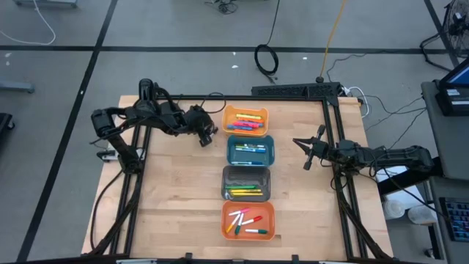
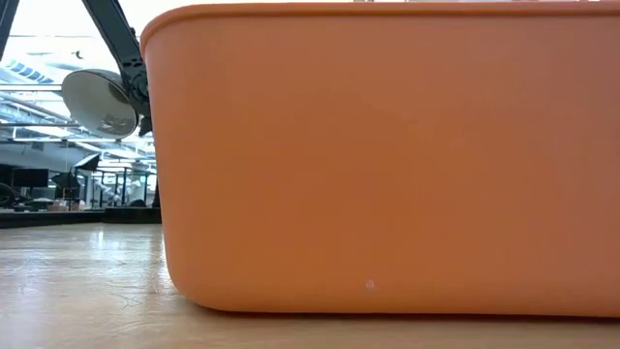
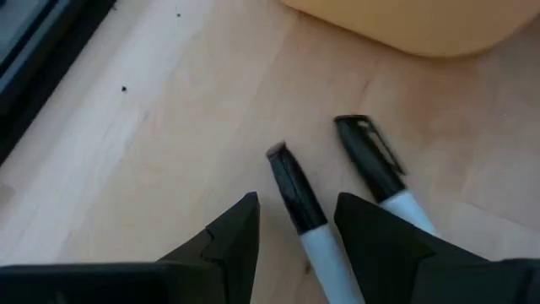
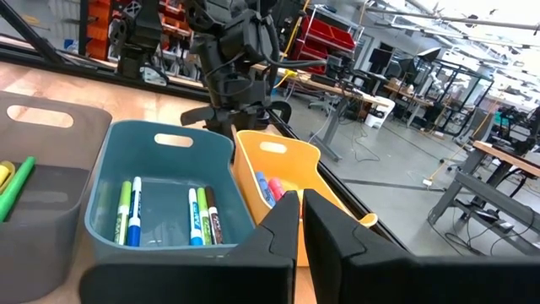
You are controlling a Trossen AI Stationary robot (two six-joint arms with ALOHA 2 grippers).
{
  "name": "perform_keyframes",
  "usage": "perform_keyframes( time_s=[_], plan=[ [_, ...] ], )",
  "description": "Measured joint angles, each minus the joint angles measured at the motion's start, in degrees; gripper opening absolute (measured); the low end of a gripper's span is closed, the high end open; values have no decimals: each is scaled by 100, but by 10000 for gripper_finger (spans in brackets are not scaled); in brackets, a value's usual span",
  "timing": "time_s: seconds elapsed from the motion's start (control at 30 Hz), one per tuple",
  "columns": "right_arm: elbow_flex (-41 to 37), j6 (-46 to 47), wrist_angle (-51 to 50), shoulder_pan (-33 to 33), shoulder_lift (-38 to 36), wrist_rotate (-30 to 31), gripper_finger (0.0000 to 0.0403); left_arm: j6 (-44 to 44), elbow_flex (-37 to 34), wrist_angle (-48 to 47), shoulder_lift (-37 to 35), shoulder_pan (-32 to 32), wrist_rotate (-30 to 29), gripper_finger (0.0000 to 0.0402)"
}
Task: Pick & Place Markers
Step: Put the top black mini marker into the orange bin
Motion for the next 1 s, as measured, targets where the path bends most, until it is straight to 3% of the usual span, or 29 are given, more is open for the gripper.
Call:
perform_keyframes(
  time_s=[0.17,0.4,0.67,1.0],
  plan=[
    [0,1,0,0,2,0,11,-353,-5,-85,11,54,181,148],
    [0,1,0,0,2,0,11,-1152,0,-239,13,190,336,39],
    [-1,1,0,0,0,0,11,-1182,35,-312,-224,-37,195,39],
    [-2,-1,0,0,0,4,11,-926,144,-728,-1807,-953,-229,39]
  ],
)
